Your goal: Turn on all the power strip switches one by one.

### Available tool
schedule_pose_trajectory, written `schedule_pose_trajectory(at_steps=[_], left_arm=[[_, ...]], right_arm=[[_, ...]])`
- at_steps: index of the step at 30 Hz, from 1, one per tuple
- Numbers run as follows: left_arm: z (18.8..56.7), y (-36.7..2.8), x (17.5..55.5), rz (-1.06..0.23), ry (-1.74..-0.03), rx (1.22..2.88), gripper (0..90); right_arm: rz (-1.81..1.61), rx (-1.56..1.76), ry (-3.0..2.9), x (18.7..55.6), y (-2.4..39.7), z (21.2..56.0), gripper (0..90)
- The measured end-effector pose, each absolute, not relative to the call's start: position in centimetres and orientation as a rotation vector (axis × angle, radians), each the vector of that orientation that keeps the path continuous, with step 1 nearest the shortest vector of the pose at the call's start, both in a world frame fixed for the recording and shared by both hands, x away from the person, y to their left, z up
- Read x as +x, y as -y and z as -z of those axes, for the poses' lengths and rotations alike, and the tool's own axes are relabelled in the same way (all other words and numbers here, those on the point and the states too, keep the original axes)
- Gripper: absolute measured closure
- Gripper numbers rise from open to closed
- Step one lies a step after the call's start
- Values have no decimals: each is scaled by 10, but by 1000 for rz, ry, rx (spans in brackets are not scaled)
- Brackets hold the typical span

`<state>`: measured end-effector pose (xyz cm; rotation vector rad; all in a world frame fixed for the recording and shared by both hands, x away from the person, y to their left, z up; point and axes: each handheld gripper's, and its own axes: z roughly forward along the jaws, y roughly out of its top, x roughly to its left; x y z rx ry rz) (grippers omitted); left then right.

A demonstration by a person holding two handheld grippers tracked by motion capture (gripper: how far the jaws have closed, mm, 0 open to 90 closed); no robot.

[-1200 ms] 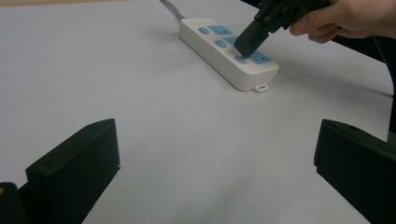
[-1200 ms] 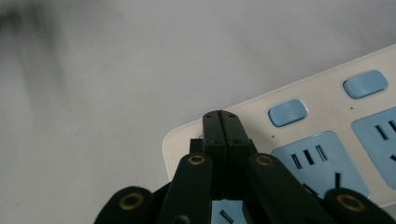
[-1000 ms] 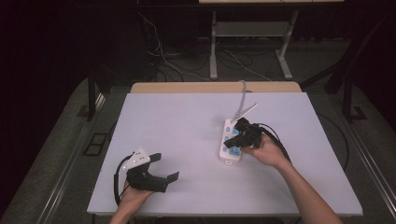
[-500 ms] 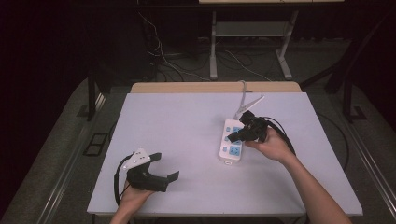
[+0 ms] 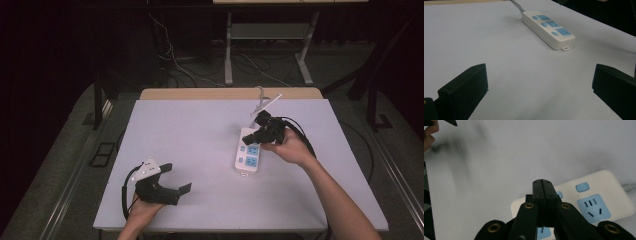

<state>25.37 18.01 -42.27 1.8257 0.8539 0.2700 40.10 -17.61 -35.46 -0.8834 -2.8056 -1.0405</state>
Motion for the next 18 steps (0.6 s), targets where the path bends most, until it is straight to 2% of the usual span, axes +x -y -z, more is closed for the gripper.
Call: schedule_pose_trajectory(at_steps=[8,18], left_arm=[[422,-180,254,-268,-853,1825,0],[422,-181,254,-269,-853,1819,0]], right_arm=[[1046,-873,2816,409,173,348,900],[1039,-888,2799,421,175,359,900]])
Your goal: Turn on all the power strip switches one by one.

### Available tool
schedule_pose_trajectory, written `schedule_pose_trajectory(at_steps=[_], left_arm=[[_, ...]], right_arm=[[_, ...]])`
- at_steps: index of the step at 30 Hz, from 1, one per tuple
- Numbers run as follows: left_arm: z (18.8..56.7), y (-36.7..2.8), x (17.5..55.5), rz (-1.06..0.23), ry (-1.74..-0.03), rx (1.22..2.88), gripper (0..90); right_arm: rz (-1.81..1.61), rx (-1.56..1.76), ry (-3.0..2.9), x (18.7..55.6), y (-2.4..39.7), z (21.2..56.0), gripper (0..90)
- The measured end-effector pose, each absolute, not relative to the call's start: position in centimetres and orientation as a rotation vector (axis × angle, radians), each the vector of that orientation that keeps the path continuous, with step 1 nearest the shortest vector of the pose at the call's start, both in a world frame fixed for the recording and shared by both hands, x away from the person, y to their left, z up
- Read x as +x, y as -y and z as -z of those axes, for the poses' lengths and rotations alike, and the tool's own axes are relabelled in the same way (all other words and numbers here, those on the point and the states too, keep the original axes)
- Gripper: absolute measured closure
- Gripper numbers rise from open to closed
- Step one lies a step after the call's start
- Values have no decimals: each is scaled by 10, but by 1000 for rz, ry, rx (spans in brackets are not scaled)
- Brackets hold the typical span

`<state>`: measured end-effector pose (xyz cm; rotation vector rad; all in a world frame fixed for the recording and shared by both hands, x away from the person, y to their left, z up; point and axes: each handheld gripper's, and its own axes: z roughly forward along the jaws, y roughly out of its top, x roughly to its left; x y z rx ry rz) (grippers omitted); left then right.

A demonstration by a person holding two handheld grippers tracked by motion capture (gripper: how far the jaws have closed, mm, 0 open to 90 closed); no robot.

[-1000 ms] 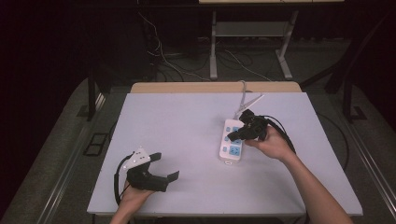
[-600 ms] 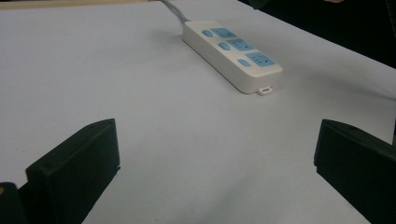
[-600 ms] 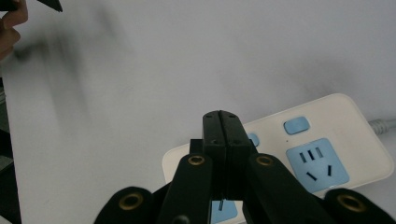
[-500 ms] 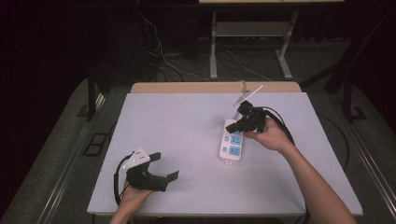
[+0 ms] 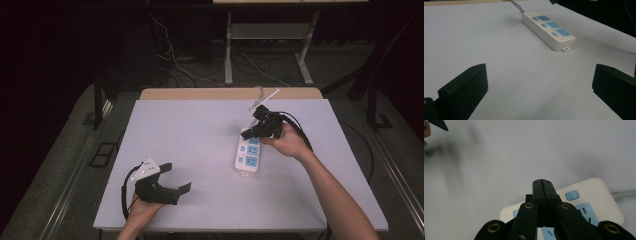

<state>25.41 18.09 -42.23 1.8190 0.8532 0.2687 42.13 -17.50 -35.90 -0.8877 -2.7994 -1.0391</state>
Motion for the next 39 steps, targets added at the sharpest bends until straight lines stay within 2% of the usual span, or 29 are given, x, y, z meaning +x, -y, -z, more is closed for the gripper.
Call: schedule_pose_trajectory(at_steps=[39], left_arm=[[422,-176,255,-282,-839,1819,0]], right_arm=[[973,-892,2761,431,170,399,900]])
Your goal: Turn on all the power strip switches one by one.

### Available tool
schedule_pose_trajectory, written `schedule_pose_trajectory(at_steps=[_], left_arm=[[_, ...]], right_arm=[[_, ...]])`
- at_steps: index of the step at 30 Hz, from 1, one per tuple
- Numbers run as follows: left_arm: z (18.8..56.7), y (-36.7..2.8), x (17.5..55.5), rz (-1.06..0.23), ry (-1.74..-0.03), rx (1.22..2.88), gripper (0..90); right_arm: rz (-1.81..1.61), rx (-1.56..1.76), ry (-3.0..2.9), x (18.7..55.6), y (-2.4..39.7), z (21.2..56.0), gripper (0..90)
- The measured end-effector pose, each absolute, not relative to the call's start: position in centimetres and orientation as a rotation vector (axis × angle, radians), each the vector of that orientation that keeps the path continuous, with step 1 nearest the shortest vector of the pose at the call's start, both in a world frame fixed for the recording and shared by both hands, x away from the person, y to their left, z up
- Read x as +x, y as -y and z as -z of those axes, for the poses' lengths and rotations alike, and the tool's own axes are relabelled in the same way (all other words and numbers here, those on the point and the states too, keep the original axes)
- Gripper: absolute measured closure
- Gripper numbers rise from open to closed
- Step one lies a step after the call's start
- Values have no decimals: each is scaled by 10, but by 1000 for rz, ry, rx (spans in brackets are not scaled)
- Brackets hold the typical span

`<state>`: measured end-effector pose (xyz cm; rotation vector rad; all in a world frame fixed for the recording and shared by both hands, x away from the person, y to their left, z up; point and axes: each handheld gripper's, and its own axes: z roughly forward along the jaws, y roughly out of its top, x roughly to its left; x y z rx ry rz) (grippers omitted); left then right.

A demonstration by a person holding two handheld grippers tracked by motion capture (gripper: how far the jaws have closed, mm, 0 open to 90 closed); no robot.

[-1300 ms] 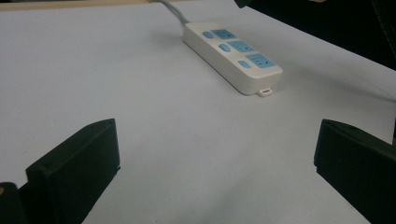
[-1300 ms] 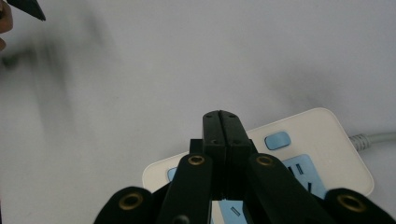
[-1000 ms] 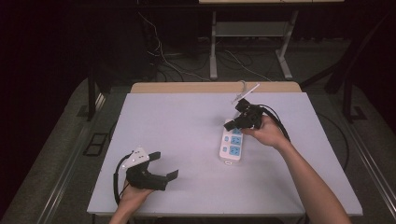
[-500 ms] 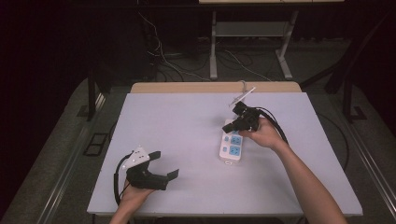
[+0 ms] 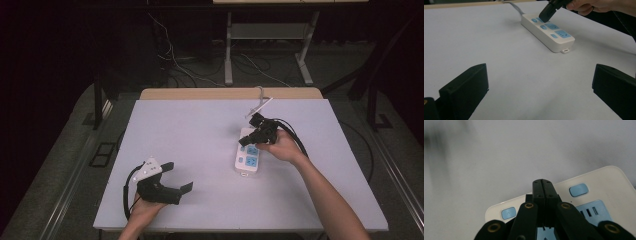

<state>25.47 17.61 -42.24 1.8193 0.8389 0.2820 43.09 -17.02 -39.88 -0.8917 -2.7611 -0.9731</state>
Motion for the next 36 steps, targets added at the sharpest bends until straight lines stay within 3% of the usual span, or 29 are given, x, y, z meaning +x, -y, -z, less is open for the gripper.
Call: schedule_pose_trajectory(at_steps=[36], left_arm=[[423,-176,255,-273,-836,1827,0]], right_arm=[[985,-896,2704,434,174,413,900]])
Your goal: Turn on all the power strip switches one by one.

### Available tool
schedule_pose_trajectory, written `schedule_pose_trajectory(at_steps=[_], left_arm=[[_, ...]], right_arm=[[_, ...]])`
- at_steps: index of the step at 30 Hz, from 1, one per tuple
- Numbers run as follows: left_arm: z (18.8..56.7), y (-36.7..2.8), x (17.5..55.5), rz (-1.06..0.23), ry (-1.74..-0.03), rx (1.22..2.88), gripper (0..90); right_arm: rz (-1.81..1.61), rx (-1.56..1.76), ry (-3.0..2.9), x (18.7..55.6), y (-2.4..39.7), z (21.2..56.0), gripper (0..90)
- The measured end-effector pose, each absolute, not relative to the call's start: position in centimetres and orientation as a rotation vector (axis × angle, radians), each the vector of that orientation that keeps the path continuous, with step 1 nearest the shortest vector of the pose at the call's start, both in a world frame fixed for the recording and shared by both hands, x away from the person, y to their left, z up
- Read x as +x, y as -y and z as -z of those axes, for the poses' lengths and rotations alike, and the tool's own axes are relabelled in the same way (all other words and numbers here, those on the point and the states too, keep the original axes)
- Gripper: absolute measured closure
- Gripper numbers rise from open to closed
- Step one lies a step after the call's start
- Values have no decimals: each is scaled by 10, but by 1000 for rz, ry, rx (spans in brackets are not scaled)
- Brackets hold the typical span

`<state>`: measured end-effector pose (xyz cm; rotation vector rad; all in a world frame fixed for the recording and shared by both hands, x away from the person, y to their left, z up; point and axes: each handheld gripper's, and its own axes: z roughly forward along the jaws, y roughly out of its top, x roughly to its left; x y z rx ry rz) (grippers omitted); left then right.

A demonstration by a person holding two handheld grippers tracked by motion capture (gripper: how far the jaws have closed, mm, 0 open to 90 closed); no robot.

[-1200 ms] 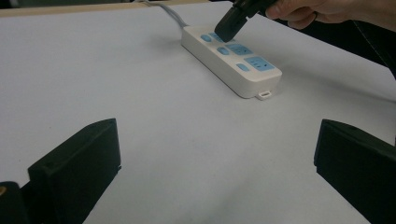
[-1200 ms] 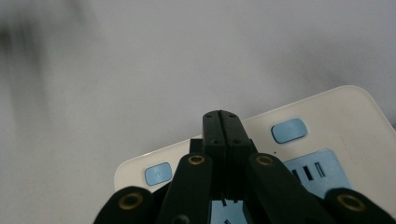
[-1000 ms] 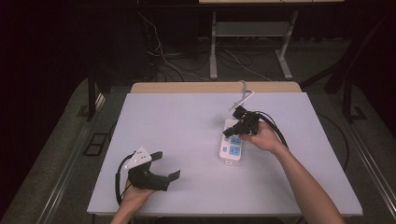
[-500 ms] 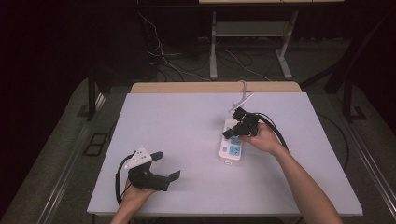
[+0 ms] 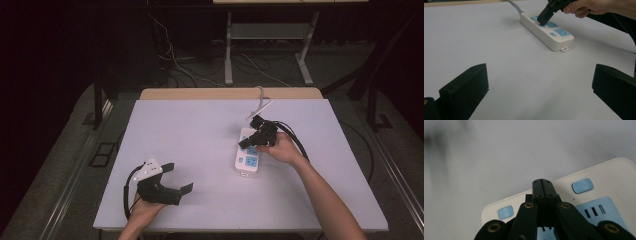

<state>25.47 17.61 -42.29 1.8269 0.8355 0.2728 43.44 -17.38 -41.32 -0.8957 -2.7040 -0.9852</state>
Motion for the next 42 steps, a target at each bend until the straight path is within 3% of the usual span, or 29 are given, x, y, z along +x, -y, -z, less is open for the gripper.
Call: schedule_pose_trajectory(at_steps=[42], left_arm=[[422,-177,253,-270,-839,1821,0]], right_arm=[[1008,-891,2780,426,171,414,900]])
